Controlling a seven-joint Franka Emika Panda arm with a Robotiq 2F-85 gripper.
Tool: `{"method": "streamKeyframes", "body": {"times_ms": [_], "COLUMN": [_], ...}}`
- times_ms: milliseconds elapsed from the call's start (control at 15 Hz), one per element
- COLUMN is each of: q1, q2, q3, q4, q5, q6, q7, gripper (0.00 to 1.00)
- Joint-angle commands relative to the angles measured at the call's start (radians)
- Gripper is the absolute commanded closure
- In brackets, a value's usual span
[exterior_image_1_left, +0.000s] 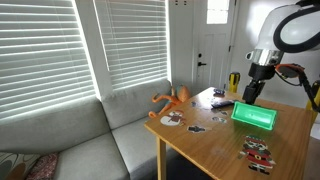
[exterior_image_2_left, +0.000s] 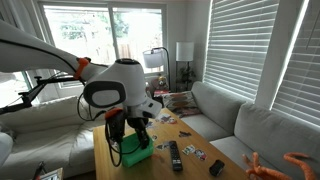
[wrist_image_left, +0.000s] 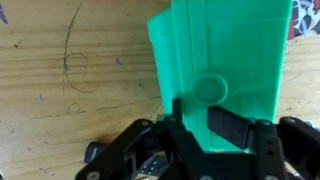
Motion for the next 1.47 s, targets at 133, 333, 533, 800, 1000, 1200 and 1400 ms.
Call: {"method": "streamKeyframes", "body": {"times_ms": [133,333,533,800,1000,1200,1400], "q1": [0.001,0.003,0.008,0.014,0.015,0.013,0.013], "q2": [0.016,0.014,0.014,0.020,0.022,0.024,0.026], "q3": [0.003,0.008,0.016,0.027,0.031,0.034,0.037], "q4": [-0.004,-0.003,0.001,0.003,0.006,0.006,0.008], "q5": [0.031,0.030,0.029,0.024,0.020,0.016,0.015], "q6": [0.021,0.018,0.017,0.018,0.017,0.015,0.012], "q7": [-0.033,-0.031,-0.028,-0.023,-0.019,-0.015,-0.015], "gripper": [0.63,0.56,0.64,0.78,1.00,0.99,0.89]}}
